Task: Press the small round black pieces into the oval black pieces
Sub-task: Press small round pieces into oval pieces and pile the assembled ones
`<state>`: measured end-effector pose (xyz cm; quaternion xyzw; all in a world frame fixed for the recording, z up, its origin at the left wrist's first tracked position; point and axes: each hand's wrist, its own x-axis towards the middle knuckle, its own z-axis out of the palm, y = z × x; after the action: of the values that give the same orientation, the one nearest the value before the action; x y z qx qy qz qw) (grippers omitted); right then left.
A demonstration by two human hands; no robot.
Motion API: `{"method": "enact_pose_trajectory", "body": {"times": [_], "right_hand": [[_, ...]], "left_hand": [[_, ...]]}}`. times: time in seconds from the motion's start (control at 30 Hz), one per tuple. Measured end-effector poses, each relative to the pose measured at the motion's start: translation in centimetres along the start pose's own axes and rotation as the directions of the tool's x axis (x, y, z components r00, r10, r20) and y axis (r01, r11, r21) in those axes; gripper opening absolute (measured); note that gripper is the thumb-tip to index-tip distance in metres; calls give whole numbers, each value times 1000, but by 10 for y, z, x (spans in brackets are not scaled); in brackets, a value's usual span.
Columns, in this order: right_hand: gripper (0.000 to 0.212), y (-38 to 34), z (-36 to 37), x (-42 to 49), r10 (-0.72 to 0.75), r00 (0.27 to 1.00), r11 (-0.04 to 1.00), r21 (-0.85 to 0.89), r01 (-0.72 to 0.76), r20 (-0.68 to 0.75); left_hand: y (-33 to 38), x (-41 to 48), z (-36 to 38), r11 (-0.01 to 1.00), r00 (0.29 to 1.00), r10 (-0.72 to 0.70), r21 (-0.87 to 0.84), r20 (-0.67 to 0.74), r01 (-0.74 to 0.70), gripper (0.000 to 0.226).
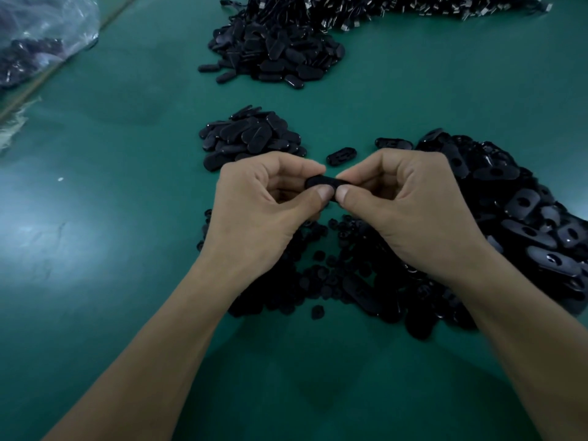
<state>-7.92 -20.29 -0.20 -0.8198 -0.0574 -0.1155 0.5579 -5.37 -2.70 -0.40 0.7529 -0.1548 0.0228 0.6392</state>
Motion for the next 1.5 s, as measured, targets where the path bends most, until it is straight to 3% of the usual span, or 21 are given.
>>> {"method": "enact_pose_trajectory", "body": {"times": [0.27, 0.37, 0.47, 0.57, 0.77, 0.97, 1.03, 1.17, 1.33, 1.4, 1.5], "right_hand": [[13, 1, 0, 0, -10, 999, 999, -45, 12, 37], [27, 2, -1, -3, -10, 999, 967, -255, 24, 53], [39, 1, -8, -3, 5, 993, 802, -594, 65, 115], [40, -2, -17, -2, 112, 978, 696, -717, 51, 179], [23, -7, -18, -3, 124, 976, 732, -680, 33, 181], [47, -11, -21, -2, 211, 957, 722, -692, -17, 197], [46, -13, -24, -3, 227, 950, 721, -693, -14, 217], [28, -10, -25, -2, 155, 970, 746, -665, 8, 185], [26, -5, -23, 0, 77, 992, 770, -638, 4, 99], [19, -4, -22, 0, 38, 997, 800, -600, 9, 64], [7, -5, -18, -1, 1, 1000, 867, -499, 11, 23]], "left_hand": [[-2, 2, -3, 995, 998, 13, 99, -60, -7, 21], [-4, 5, -2, 995, 990, -27, 95, -141, 40, 20], [-3, 15, -7, 993, 968, -42, 98, -246, 67, 18], [-1, 27, -17, 992, 959, -34, 109, -282, 67, 20], [-9, 52, -29, 958, 945, -24, 261, -326, 115, 20], [-29, 70, -34, 924, 926, -33, 342, -376, 172, 27], [-34, 73, -33, 913, 923, -40, 362, -382, 190, 29], [-33, 74, -31, 875, 934, -25, 445, -356, 193, 31], [-23, 67, -25, 775, 959, 27, 612, -281, 157, 35], [-18, 61, -20, 781, 963, 43, 610, -265, 133, 32], [-6, 48, -11, 862, 977, 16, 498, -213, 94, 10]]}}
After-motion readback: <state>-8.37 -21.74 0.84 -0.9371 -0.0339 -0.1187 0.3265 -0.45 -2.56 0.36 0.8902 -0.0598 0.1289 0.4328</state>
